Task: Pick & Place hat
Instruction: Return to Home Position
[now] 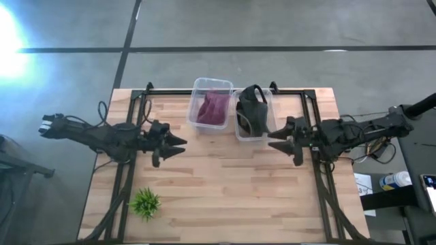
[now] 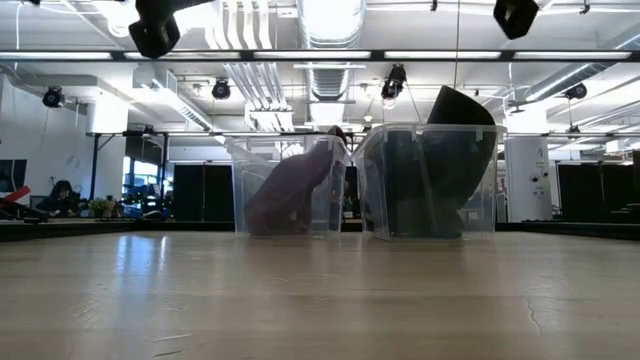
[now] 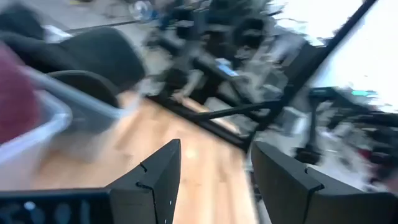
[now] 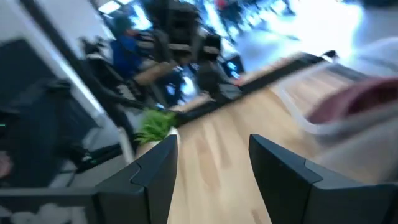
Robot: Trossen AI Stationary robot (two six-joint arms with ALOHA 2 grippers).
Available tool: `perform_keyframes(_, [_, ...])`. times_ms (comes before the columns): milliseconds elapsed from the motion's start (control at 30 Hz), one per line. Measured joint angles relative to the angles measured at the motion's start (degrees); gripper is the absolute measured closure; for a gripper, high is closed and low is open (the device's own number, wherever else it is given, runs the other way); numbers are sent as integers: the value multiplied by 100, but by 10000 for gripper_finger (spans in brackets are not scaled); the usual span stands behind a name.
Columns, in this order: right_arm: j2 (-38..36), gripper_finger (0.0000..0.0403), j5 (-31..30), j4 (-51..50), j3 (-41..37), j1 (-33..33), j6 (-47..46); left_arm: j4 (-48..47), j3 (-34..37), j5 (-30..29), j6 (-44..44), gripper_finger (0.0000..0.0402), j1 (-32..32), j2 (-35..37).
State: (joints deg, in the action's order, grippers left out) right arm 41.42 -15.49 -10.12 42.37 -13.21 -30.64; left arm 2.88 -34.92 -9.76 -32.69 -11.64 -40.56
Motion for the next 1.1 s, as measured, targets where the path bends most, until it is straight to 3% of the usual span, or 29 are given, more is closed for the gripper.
perform_keyframes(133, [-540, 209, 482, 1370, -994, 113, 291, 1169, 761, 524, 207, 211, 66, 309])
perform_keyframes(333, [-1182, 209, 549, 2406, -2257, 123, 542, 2594, 1809, 824, 409, 211, 99, 742])
perform_keyframes(533, [-1760, 209, 507, 2634, -3024, 126, 493, 2623, 2544, 869, 244, 211, 118, 1162])
perform_keyframes(833, [-1990, 209, 503, 2615, -3826, 127, 473, 2561, 3435, 294, 116, 211, 118, 1420])
perform_keyframes(967, [-1988, 209, 503, 2540, -4181, 124, 469, 1511, 3414, 285, 112, 211, 118, 1410])
perform_keyframes(1100, [-1983, 209, 503, 1596, -4185, 127, 470, 801, 3439, 281, 111, 211, 118, 1395])
